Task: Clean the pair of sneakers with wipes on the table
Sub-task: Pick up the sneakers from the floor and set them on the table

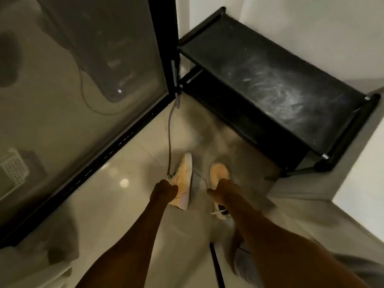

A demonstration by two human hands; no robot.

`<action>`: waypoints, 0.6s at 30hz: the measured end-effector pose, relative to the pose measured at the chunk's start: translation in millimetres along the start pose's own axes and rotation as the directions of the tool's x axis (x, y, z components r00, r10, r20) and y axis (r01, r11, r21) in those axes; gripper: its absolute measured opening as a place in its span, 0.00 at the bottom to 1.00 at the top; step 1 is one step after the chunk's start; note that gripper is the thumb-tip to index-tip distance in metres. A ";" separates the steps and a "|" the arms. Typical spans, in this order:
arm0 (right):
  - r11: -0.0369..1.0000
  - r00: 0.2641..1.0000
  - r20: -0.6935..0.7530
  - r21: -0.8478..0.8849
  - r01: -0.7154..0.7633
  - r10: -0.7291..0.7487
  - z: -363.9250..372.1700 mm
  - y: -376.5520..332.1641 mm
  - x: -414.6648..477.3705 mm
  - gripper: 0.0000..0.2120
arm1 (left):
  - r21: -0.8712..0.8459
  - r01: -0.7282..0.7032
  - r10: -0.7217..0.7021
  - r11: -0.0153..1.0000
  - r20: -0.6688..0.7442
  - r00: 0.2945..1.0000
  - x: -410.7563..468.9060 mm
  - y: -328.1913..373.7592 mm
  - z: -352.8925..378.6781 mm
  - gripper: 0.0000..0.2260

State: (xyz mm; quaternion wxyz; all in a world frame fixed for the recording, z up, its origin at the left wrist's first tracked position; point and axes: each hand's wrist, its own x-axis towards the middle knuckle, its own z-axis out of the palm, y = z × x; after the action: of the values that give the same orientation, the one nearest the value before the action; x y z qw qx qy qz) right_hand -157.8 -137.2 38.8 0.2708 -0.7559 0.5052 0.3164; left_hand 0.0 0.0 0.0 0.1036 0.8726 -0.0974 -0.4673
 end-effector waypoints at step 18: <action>0.991 0.991 -0.003 0.015 -0.135 0.135 42.0 7.8 61.0 0.18 | -0.241 0.068 -0.072 0.968 -0.008 0.997 51.0 -2.5 37.0 0.24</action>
State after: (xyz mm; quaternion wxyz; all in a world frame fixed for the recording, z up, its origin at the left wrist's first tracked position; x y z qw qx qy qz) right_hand -156.0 -145.3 -35.2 0.2535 -0.7184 0.5582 0.3288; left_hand -3.0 -14.5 -61.3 0.1927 0.8603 -0.0085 -0.4719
